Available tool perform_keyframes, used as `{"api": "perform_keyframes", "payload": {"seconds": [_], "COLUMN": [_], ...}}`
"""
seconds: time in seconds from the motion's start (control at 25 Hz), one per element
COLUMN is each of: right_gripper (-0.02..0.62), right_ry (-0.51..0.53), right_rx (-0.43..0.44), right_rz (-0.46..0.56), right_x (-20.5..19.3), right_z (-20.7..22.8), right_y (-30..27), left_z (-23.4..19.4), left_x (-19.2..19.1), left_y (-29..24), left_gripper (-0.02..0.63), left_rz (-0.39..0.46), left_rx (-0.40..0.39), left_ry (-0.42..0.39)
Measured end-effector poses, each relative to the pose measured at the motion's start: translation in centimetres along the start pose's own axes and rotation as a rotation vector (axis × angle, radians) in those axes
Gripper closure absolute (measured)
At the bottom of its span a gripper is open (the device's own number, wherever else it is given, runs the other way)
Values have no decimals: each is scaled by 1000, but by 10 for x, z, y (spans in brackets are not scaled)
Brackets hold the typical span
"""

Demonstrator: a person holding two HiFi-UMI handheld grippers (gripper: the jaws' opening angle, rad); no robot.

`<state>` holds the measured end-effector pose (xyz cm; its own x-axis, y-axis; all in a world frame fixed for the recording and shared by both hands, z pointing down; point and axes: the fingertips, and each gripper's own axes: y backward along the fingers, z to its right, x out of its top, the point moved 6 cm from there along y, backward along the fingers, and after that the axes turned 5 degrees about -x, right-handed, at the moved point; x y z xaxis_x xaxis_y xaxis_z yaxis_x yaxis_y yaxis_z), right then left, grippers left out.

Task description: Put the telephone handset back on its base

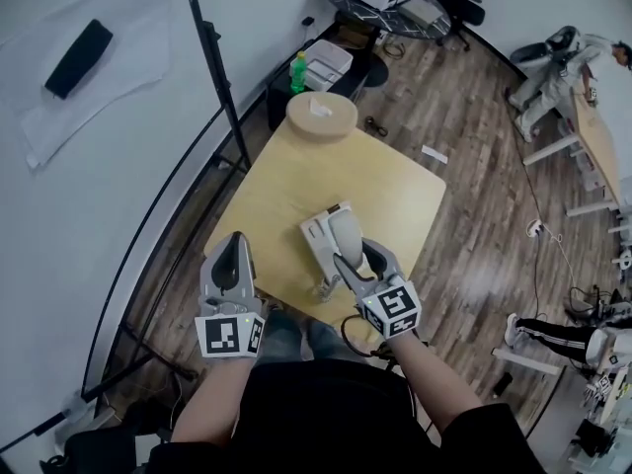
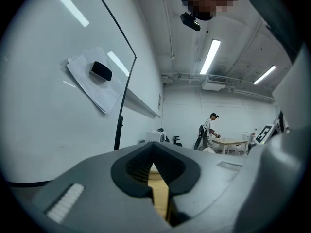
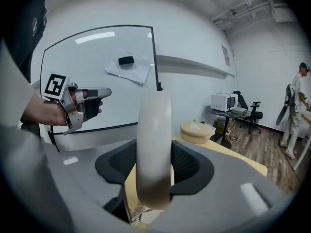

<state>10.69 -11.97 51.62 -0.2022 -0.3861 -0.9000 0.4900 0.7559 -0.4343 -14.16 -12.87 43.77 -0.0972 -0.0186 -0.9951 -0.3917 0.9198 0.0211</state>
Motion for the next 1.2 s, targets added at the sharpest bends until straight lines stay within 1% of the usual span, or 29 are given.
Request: {"api": "perform_keyframes", "payload": {"seconds": [0.28,0.76,1.0,1.2], "right_gripper": [373,373,373,373], "right_ry": [-15,-2,-12,-41], "right_rx": [15,36,46,37], "right_rz": [-120,-333,-410,-455], "right_x": [-31,-91,-111,-125], "right_z": [3,4,2,4], "right_y": [-30,-76,-89,-99], "left_z": [-4,-11,-15,-14], "left_x": [-12,-30,-38,-44], "left_y": [-2,3,7,12], "left_gripper": [607,607,607,607], "left_rz": [-18,-50,-65,-76], "left_rx": [13,35,43,44], "left_ry": [11,25,26,30]}}
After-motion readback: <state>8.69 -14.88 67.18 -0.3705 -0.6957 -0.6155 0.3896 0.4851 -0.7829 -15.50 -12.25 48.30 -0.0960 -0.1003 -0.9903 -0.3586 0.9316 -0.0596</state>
